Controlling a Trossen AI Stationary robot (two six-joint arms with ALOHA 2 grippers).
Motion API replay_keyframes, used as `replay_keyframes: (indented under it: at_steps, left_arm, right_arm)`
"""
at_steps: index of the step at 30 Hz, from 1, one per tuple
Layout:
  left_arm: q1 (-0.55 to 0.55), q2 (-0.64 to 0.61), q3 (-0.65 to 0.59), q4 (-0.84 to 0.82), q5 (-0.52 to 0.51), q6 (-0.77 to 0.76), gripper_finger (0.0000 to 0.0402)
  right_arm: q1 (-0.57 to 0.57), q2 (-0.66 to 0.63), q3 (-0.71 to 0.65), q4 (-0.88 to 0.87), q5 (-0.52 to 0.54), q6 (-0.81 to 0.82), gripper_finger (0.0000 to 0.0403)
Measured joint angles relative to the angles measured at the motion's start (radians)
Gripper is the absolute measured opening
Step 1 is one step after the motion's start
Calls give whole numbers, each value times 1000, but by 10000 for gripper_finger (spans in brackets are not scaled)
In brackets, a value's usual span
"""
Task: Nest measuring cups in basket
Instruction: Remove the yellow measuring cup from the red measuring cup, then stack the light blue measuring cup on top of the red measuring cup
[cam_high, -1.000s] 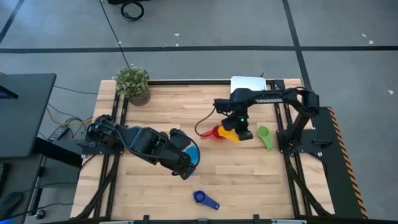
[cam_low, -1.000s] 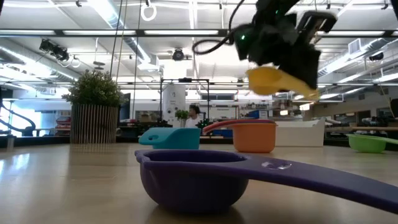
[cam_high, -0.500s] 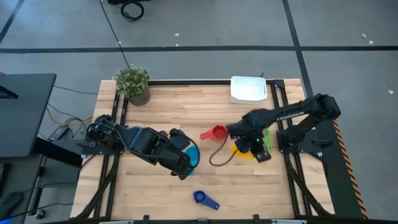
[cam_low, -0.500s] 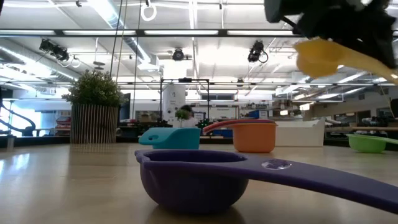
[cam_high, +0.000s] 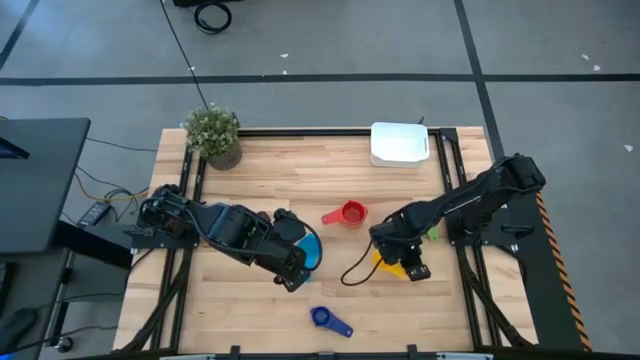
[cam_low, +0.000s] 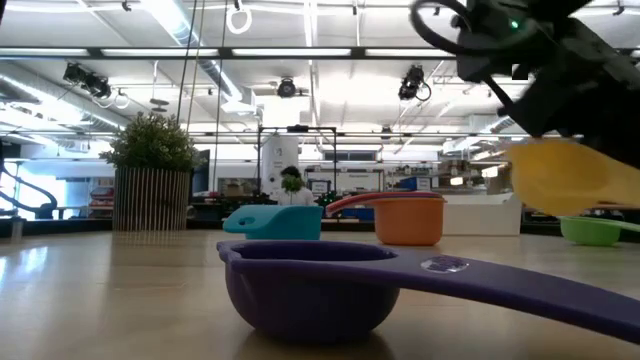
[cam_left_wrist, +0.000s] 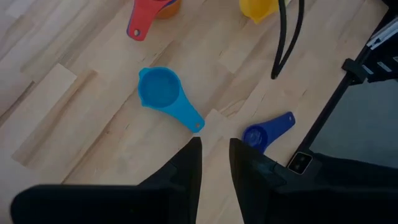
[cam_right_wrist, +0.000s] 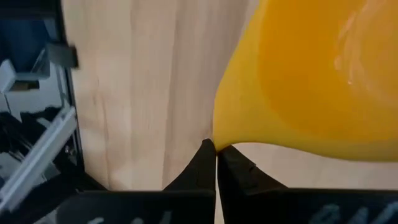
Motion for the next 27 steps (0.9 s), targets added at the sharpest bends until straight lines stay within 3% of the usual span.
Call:
replay_keyframes:
  at_steps: [13,17,21,27]
  left_arm:
    - [1,0,0,0,1,8,89]
    - [1,0,0,0,1,8,89]
    - [2,0,0,0,0,-2,89]
    - [-5,0,-44,1,-9,-113,89]
  right_arm:
    - [5,22,-22,30,19,22,60]
    - [1,23,13,-3,-34,19,65]
    - [-20,22,98,-131,-69,-10,62]
    - [-43,20,330,-450,100,-109,59]
